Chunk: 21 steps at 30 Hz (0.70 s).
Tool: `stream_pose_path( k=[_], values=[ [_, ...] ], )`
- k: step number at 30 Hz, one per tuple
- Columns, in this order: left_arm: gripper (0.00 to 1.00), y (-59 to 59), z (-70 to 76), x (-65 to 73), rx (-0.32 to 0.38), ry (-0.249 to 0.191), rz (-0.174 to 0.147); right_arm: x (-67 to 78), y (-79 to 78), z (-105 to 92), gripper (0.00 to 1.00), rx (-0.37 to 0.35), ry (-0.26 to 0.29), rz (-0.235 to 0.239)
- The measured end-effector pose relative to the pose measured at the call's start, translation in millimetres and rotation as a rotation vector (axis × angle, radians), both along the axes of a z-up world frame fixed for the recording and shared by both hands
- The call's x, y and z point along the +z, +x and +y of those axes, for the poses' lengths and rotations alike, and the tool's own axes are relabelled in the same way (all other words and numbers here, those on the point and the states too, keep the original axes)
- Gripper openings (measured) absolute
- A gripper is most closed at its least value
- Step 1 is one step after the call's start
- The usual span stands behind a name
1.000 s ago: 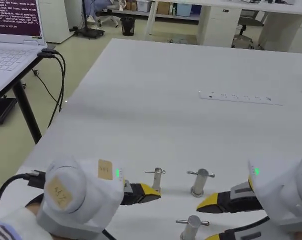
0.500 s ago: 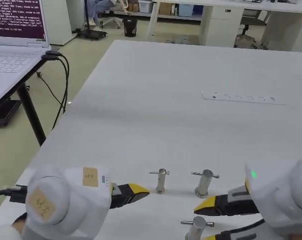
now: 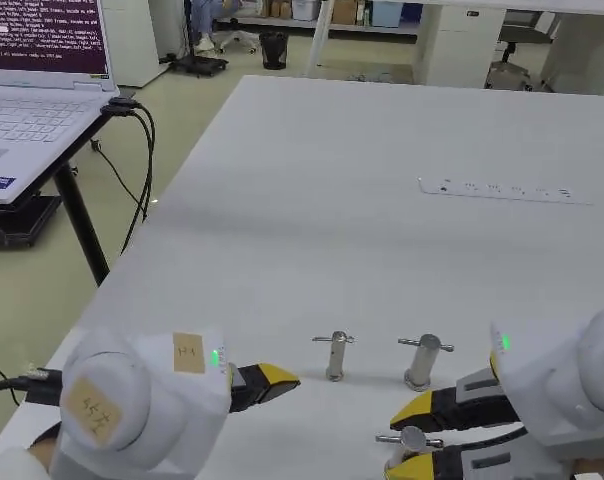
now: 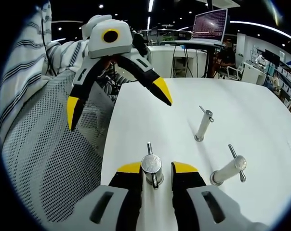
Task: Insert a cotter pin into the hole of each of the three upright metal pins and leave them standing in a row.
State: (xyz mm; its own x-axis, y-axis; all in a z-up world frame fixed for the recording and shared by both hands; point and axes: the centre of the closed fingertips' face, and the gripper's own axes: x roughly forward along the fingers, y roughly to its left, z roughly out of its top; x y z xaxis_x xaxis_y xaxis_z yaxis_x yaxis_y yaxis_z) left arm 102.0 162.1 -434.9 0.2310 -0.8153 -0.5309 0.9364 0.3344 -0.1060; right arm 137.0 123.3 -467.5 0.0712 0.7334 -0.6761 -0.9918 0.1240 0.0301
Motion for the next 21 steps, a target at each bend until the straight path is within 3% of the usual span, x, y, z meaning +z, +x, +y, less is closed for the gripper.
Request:
stream_pose_path(
  k=[6,14,21],
  values=[
    [0.96,0.4,1.4,0.4,0.006,0.002,-0.003,-0.3,-6.7,3.1,0.1,0.034,0.006,0.006],
    [0.96,-0.7,3.5,-1.3,0.006,0.013,0.001,-0.3,-6.6,2.8,0.1,0.05,0.0,-0.014],
    [0.96,2.2,5.7,4.3,0.019,0.011,-0.015,0.0,-6.4,2.2,0.09,0.058,-0.007,-0.038]
  ],
)
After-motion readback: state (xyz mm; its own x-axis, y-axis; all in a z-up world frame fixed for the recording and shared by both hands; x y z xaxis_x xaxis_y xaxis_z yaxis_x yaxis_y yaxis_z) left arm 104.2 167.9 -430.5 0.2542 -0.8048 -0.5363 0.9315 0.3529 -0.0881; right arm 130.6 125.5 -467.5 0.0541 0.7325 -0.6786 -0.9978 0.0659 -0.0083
